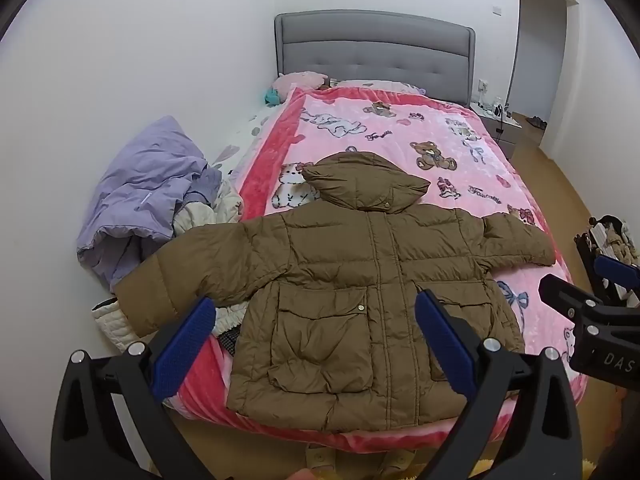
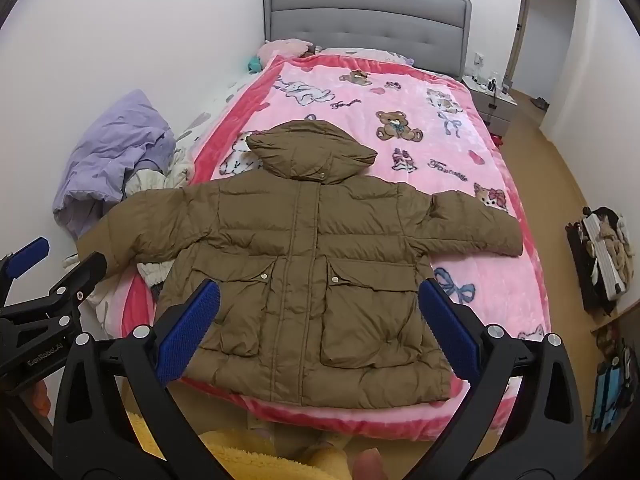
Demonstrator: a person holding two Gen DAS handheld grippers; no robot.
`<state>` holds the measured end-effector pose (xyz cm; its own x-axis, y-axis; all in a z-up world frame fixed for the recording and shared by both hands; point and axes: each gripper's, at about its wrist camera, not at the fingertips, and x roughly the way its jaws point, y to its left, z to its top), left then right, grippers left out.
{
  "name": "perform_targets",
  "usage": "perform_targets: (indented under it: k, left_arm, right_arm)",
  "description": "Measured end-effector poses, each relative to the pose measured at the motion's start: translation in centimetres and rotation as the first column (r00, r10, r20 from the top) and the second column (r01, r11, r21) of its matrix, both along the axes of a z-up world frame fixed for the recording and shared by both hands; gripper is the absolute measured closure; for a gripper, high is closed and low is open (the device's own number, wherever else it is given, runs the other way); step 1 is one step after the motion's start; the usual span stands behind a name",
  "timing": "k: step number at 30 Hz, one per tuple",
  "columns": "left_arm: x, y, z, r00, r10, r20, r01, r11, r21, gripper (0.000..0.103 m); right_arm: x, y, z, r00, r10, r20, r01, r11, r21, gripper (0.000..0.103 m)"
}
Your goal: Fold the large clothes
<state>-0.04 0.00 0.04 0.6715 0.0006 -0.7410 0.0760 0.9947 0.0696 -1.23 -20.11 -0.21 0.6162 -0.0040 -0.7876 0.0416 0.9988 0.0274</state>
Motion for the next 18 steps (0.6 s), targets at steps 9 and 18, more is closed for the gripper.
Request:
perform_targets:
  k: [9, 18]
  left_arm:
    - [0.01, -0.02, -0.04, 1.0, 0.001, -0.001, -0.001, 1.0, 0.005, 0.005]
    - [0.17, 0.35, 0.34, 1.0, 0.001, -0.001, -0.001, 1.0, 0.003, 0.005]
  right_arm:
    - [0.1, -0.03, -0.01, 1.0, 0.002, -0.007, -0.002, 1.0, 0.007, 0.008]
    - [0.08, -0.07, 0.14, 1.0, -0.001, -0.009, 0.001, 1.0, 0.006, 0.008]
